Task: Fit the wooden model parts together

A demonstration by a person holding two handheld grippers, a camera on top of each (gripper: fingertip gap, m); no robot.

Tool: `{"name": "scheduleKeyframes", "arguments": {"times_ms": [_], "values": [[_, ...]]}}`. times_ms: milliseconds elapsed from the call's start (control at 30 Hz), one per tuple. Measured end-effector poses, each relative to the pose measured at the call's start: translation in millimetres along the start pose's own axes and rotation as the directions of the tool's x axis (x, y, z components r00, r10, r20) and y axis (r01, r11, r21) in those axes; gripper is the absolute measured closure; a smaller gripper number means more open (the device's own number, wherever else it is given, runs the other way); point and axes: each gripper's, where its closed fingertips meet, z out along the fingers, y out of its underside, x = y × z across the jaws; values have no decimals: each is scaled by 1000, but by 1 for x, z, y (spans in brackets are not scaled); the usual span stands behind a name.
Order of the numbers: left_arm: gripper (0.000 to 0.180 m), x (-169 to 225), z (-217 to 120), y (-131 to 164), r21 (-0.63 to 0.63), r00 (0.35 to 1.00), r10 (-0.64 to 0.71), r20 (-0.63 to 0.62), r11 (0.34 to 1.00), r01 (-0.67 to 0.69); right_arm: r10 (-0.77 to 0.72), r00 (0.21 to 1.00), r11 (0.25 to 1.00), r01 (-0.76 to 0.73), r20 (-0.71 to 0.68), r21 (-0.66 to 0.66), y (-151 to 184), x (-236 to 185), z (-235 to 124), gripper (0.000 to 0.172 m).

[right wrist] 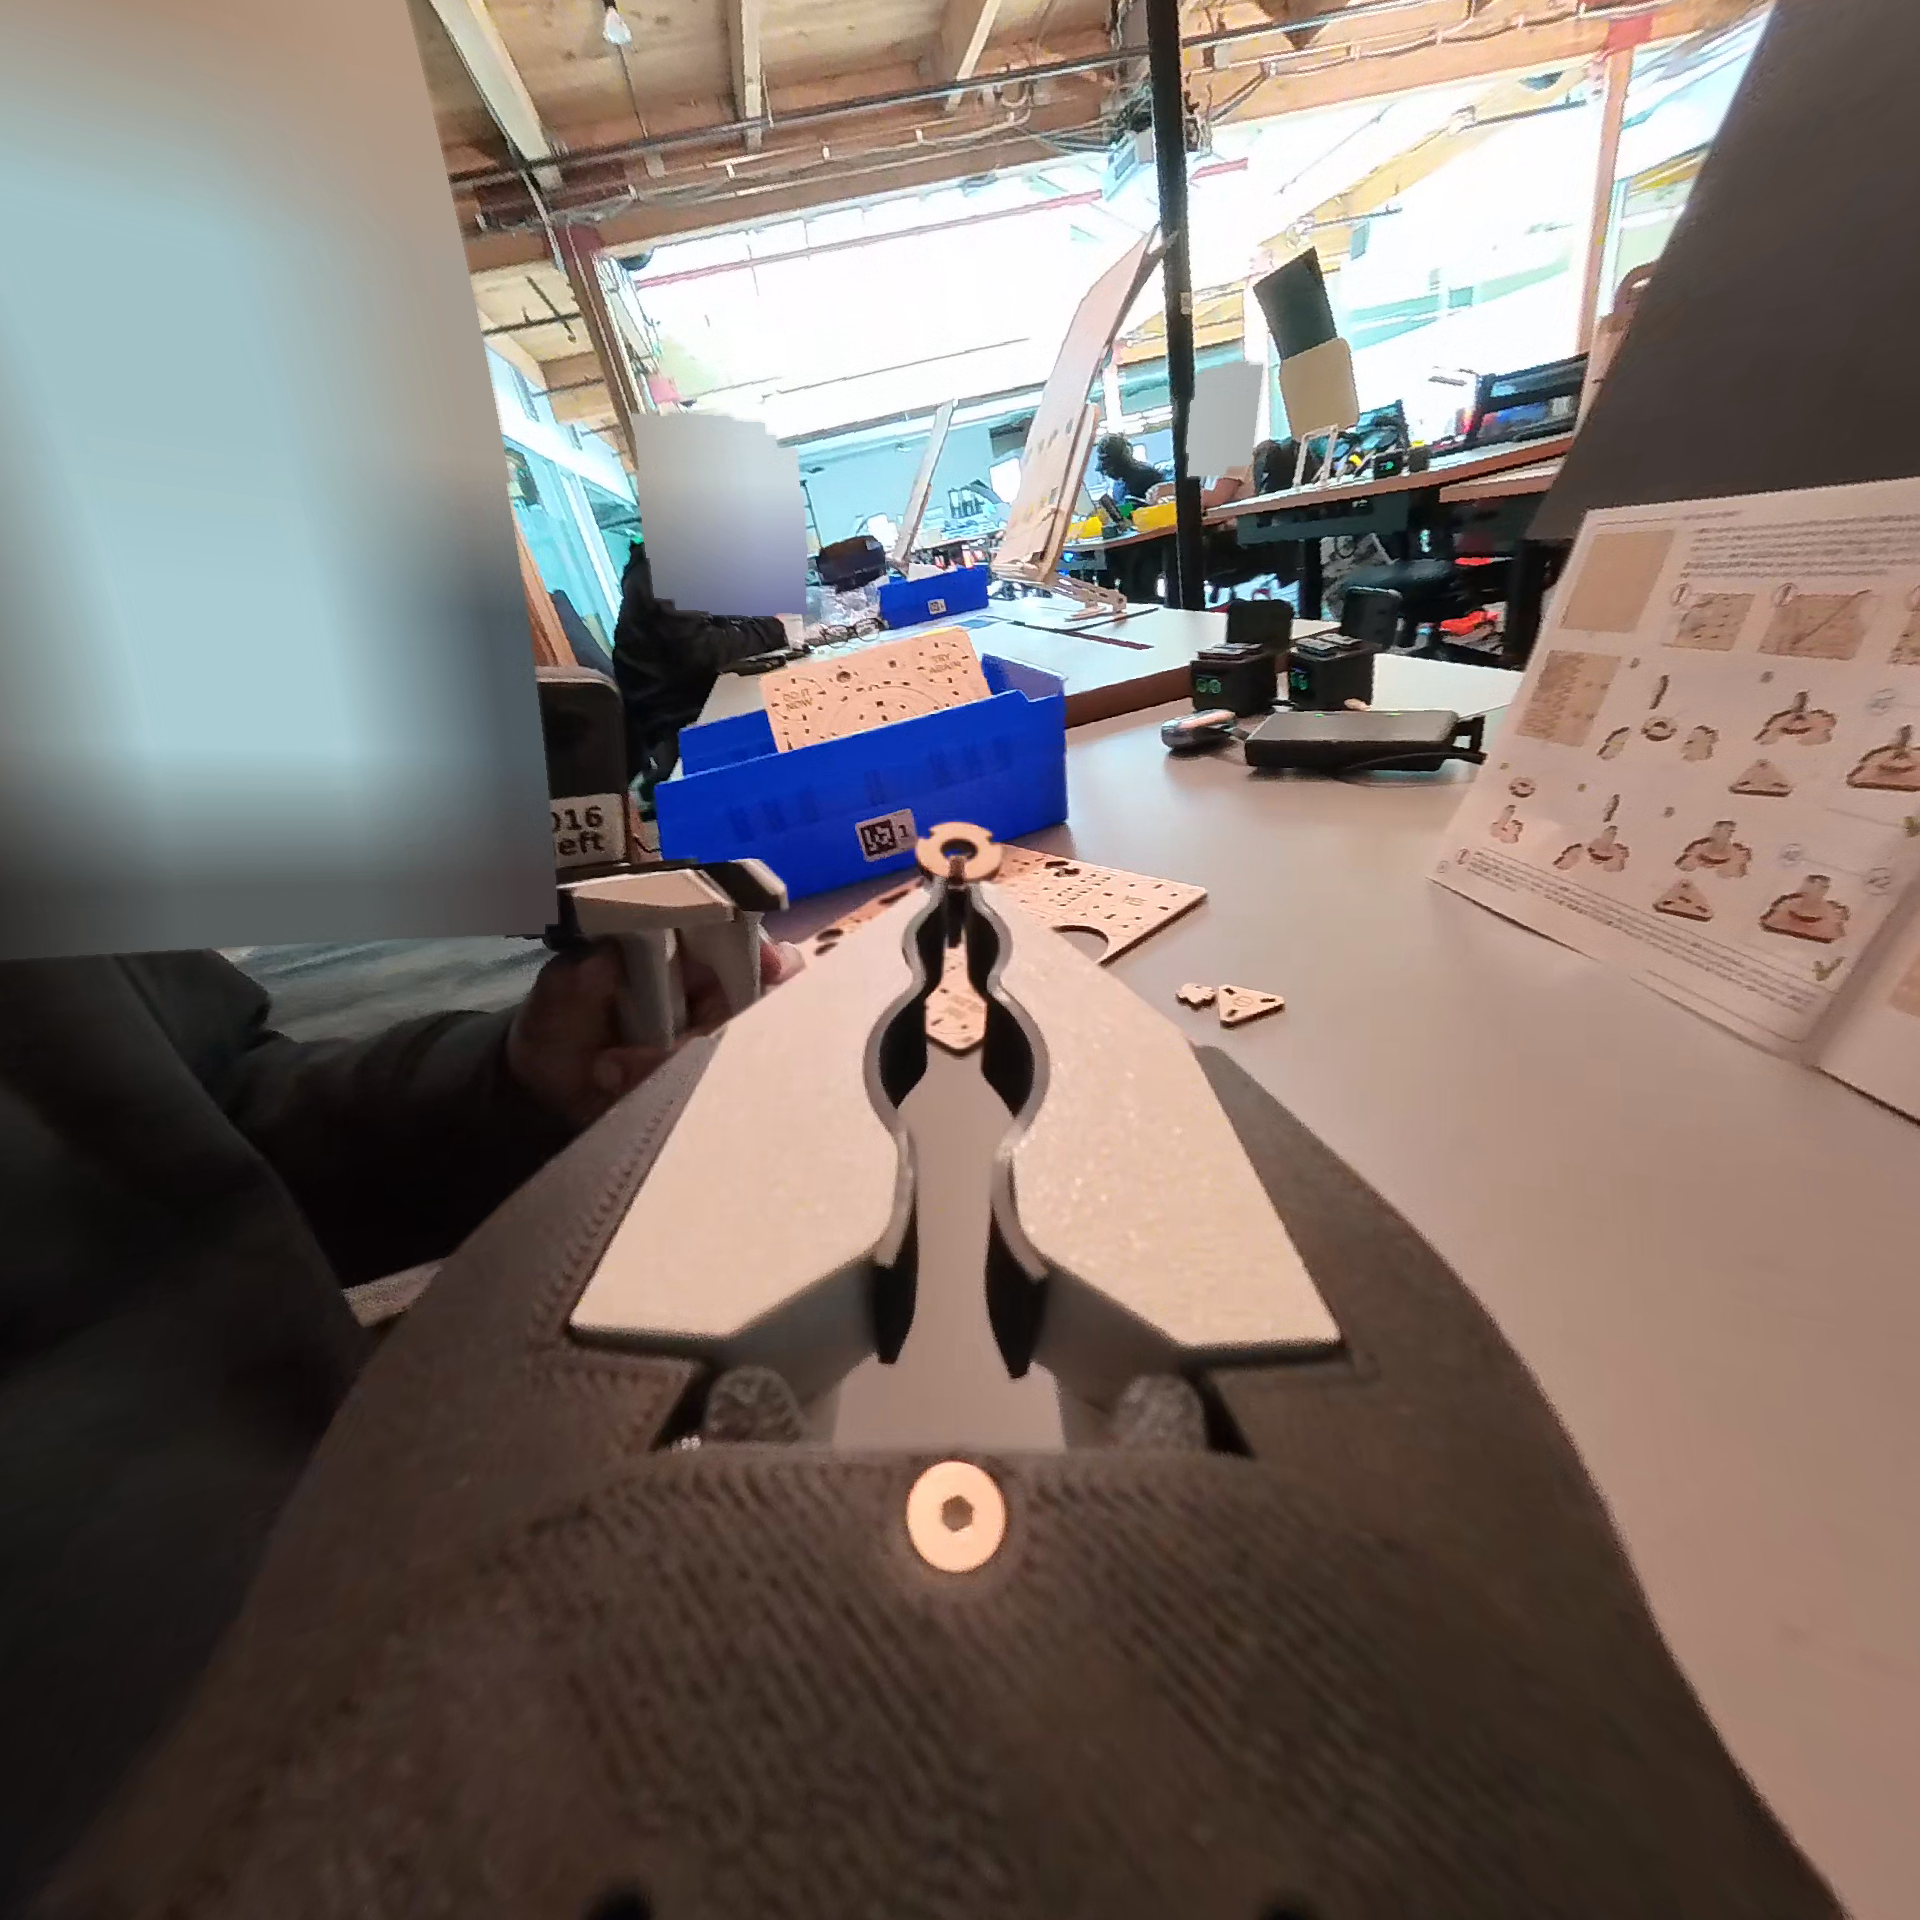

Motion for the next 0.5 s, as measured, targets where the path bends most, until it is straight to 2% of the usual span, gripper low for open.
{"name": "scheduleKeyframes", "arguments": {"times_ms": [367,500], "values": [[166,-1,0,0,5,999,-48,-14,999,48,-142,989,987,140,-29,-78,13,-3,6,171],[166,-1,0,0,5,999,-49,-16,999,49,-262,964,959,265,36,-98,19,-19,10,171]]}}
